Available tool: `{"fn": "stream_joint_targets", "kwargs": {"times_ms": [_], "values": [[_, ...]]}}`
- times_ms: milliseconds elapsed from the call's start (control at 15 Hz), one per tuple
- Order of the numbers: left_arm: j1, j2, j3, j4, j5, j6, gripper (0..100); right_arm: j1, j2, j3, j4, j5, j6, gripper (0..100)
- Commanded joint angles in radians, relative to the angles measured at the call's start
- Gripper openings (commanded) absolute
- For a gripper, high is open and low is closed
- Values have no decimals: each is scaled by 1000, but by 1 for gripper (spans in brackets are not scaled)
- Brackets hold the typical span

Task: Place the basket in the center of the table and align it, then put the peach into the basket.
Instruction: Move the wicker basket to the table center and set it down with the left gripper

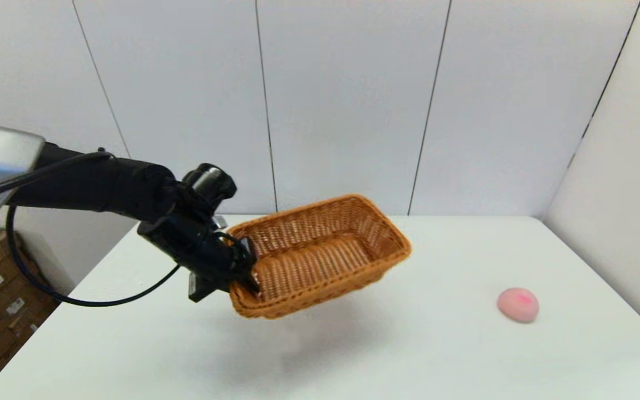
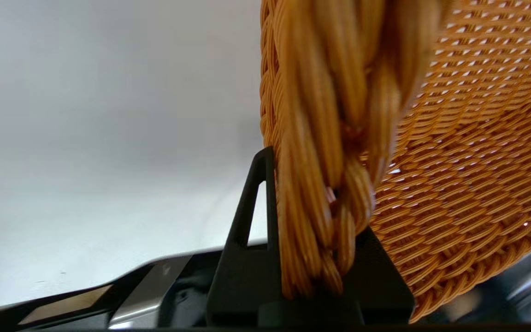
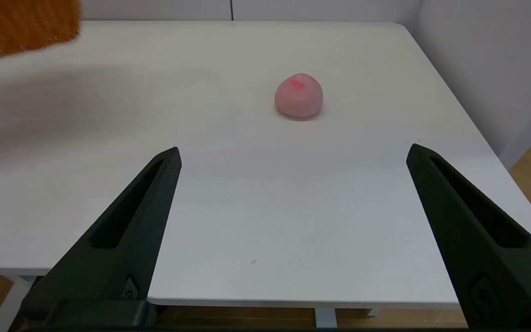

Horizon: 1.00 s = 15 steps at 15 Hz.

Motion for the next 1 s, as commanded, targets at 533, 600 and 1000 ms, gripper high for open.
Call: {"fn": "stream_joint_targets", "kwargs": {"times_ms": [533,600,1000], "values": [[-83,88,111,-4,-17,220,0,0,1,0,1,0,-2,100],[-81,95,110,-7,-17,216,0,0,1,0,1,1,-2,100],[-53,101,102,-36,-14,213,100,0,1,0,2,1,-2,100]]}}
